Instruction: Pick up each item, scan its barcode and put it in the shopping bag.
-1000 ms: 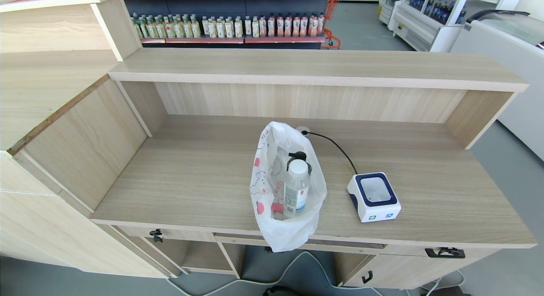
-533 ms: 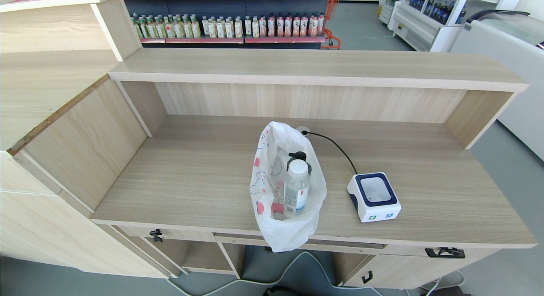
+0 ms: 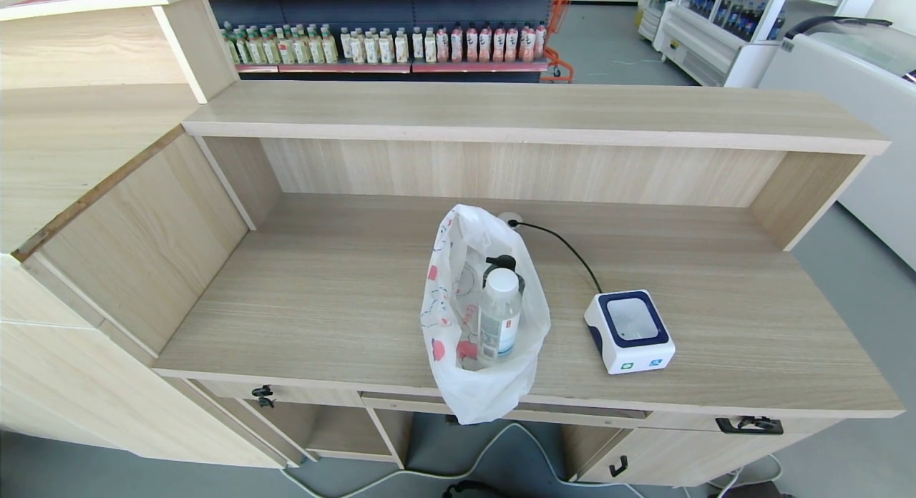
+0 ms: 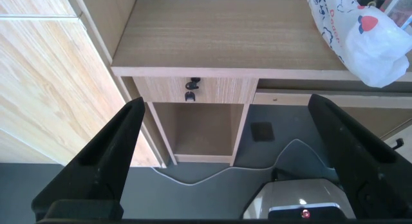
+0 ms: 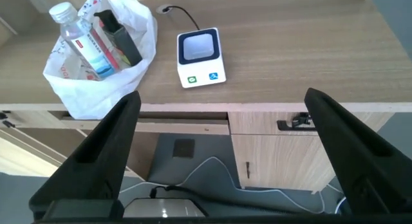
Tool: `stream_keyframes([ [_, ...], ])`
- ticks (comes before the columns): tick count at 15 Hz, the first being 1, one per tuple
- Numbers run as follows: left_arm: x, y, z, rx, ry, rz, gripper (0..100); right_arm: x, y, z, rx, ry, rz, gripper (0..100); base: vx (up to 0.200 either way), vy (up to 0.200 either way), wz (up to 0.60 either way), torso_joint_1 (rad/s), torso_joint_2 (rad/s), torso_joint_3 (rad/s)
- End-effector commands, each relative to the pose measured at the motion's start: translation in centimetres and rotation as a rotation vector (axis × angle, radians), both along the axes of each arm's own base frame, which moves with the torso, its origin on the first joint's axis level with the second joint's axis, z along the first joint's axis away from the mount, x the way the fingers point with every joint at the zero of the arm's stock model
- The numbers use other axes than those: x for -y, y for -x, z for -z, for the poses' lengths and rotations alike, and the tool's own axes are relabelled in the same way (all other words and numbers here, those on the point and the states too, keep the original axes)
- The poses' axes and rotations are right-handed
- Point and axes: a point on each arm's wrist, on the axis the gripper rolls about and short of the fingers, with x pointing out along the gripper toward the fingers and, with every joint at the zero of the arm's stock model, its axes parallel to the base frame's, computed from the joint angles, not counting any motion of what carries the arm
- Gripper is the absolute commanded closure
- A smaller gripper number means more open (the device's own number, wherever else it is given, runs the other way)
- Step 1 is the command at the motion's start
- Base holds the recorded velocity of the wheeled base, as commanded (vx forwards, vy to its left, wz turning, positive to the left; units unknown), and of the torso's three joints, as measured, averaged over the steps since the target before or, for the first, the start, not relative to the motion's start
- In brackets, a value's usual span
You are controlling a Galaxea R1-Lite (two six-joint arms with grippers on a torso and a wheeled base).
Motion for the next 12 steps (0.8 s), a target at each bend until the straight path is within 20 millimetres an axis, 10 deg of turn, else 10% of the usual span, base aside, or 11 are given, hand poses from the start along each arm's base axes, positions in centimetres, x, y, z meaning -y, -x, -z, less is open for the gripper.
stream_keyframes([
  [1, 0.0, 0.0, 0.0, 0.0, 0.0, 0.0, 0, 0.0, -0.03, -0.02, -0.003, 0.004, 0.001, 0, 0.0, 0.0, 0.0, 0.0, 0.0, 0.0],
  [12, 0.0, 0.0, 0.0, 0.0, 0.0, 0.0, 0, 0.03, -0.04, 0.0, -0.004, 0.009, 0.012, 0, 0.0, 0.0, 0.0, 0.0, 0.0, 0.0],
])
